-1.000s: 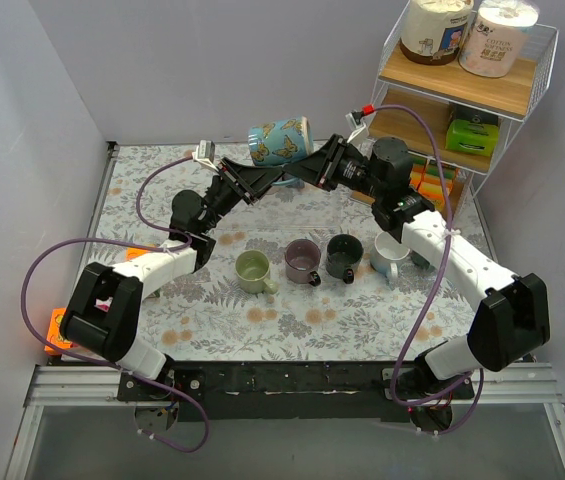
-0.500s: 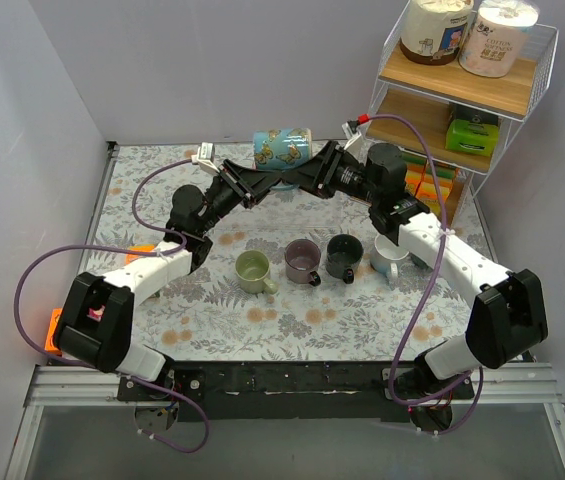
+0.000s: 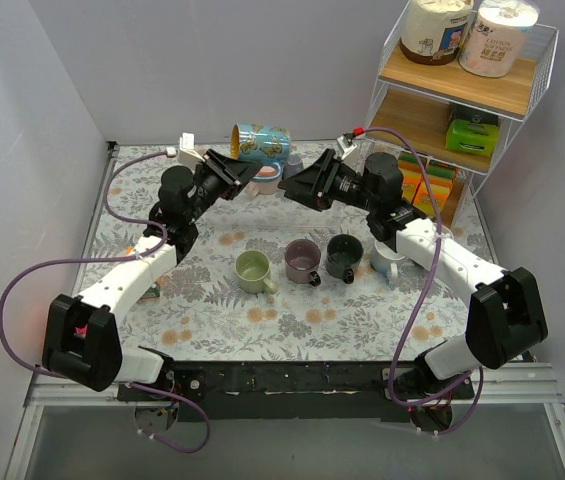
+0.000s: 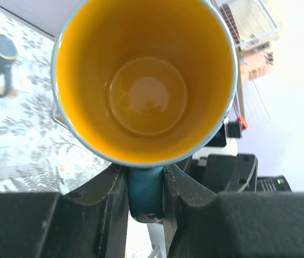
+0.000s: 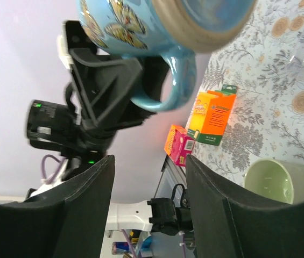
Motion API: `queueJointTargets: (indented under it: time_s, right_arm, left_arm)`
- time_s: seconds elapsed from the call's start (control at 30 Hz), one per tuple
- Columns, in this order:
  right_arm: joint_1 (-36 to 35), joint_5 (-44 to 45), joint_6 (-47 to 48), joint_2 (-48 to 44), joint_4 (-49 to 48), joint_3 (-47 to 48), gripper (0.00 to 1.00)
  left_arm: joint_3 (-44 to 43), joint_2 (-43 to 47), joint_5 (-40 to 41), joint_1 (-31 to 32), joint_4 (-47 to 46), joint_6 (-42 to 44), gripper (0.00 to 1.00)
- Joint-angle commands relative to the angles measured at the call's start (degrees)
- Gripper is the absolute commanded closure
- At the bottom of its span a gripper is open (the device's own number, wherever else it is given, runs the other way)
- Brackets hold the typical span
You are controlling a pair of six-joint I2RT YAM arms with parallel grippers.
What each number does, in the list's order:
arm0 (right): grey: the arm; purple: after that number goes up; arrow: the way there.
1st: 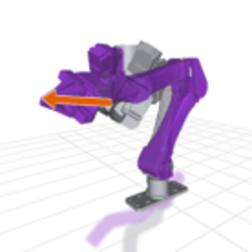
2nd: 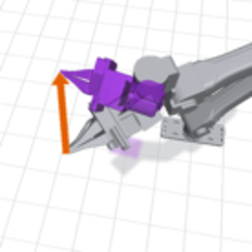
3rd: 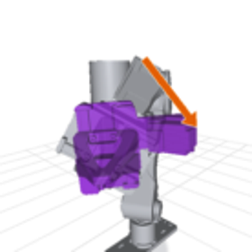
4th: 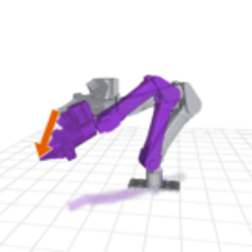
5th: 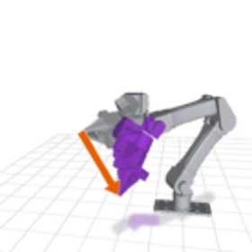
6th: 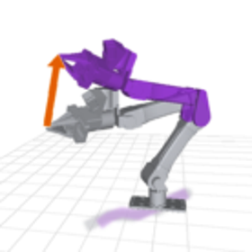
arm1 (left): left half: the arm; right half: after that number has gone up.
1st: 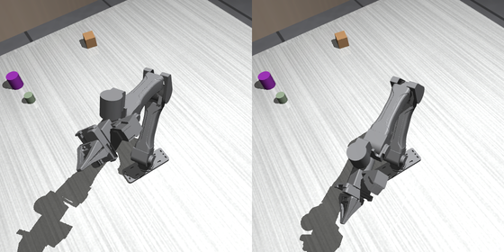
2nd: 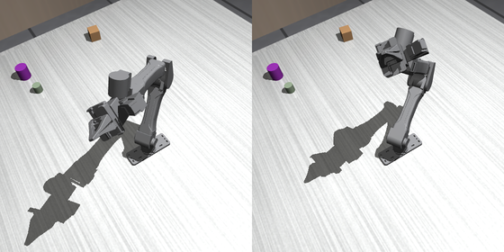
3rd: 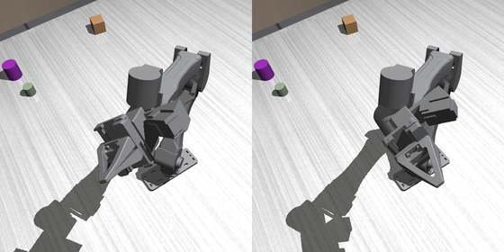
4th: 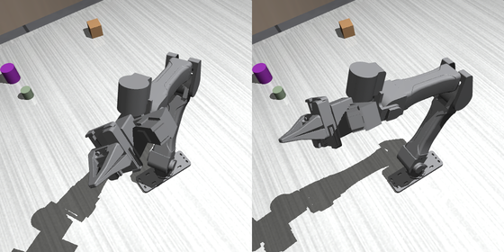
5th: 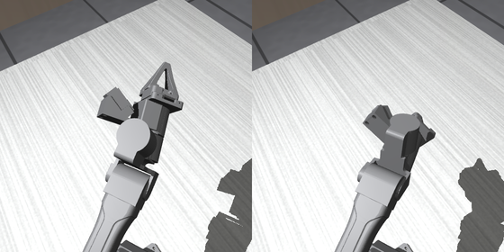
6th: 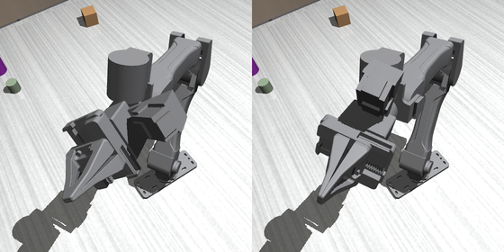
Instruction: Turn the mug right side up
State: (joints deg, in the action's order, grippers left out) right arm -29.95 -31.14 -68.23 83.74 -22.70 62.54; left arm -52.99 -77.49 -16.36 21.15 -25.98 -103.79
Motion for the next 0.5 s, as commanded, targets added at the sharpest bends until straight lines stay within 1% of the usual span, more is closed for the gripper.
queueJointTargets:
  time_s: [0.0,0.03,0.07,0.1,0.13,0.17,0.23,0.27,0.33,0.37,0.47]
  right_arm:
    - [0.42,1.51,3.34,-0.69,4.57,2.22,0.38]
    - [0.42,2.21,4.67,-0.69,9.64,4.06,0.38]
    - [0.42,3.26,6.07,-0.6,11.87,5.03,0.38]
    - [0.42,3.88,8.52,-0.34,13.89,5.91,0.38]
    - [0.42,4.5,9.33,-0.34,17.13,7.14,0.39]
    - [0.42,5.29,10.04,-0.25,17.94,7.41,0.39]
    - [0.51,5.56,11.18,-0.16,19.79,7.85,0.39]
    - [0.69,5.82,11.53,-0.07,20.32,8.38,0.39]
    - [0.69,6.17,12.41,0.19,21.55,9.0,0.4]
    - [0.77,6.17,12.59,0.36,21.64,9.26,0.4]
    - [0.86,6.17,12.86,0.63,22.26,9.61,0.41]
  left_arm:
    - [-10.28,7.0,10.01,-0.14,12.23,11.64,1.0]
    - [-11.86,7.27,11.6,-0.05,15.31,13.42,1.0]
    - [-14.22,8.05,15.01,-0.14,21.61,15.0,1.0]
    - [-15.29,8.5,15.65,-0.14,24.37,19.02,1.0]
    - [-16.26,8.93,18.09,-0.14,27.44,20.71,1.0]
    - [-17.31,9.46,19.68,-0.05,32.43,22.73,1.0]
    - [-17.67,11.22,22.94,-0.05,36.85,26.59,1.0]
    - [-17.76,11.83,24.17,-0.14,41.23,27.49,1.0]
    - [-17.93,13.42,27.16,-0.05,45.38,29.68,1.0]
    - [-17.94,13.94,28.21,-0.05,49.75,29.96,1.0]
    - [-16.1,16.75,32.17,-0.14,56.1,29.96,1.0]
